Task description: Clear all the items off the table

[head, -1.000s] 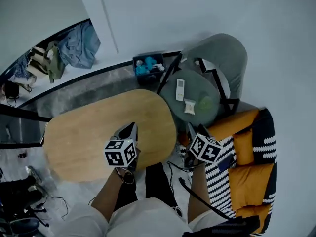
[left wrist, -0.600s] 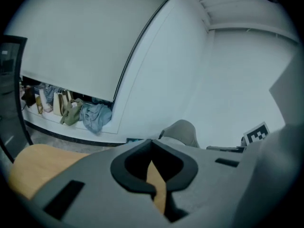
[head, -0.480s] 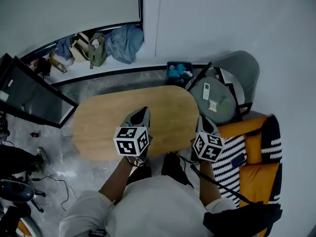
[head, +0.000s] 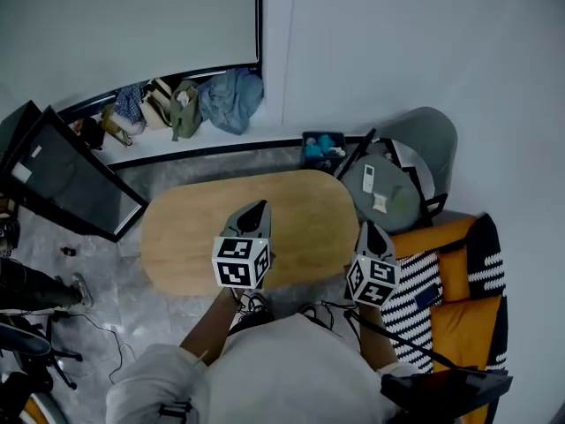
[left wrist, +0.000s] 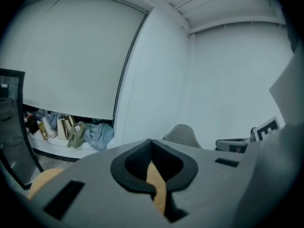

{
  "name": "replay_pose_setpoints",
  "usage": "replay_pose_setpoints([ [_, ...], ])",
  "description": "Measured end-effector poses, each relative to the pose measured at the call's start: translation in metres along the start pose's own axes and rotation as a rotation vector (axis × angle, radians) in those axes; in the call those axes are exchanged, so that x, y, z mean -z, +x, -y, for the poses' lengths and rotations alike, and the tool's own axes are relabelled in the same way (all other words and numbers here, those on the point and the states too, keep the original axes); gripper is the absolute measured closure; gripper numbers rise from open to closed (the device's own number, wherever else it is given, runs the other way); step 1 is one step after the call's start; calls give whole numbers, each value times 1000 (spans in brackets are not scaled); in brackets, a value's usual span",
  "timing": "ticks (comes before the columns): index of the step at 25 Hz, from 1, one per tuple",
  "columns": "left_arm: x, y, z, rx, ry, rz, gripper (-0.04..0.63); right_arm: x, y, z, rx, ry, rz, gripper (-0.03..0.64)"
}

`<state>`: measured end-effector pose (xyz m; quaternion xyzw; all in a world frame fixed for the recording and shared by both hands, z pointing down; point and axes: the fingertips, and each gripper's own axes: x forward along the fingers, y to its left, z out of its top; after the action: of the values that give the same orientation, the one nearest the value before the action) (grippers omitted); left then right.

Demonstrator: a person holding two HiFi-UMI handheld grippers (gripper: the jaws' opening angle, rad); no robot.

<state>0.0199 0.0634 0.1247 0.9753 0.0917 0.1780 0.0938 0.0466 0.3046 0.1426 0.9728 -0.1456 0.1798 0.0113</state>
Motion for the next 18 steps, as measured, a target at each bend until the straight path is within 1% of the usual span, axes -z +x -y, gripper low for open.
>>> replay_pose_setpoints([
  [4,-14,8,41,42,21,22,592,-14,-5,19,-22,6,2,592],
  [6,-18,13,55,47,47,32,594,-15,-6,27,-38,9,3,592],
  [9,-18,20,73,49,56,31,592,-14,-7,40,-50,-7,-10,593],
  [18,-13,29,99,66,71,17,592,-21,-15,61,-48,2,-1,594],
])
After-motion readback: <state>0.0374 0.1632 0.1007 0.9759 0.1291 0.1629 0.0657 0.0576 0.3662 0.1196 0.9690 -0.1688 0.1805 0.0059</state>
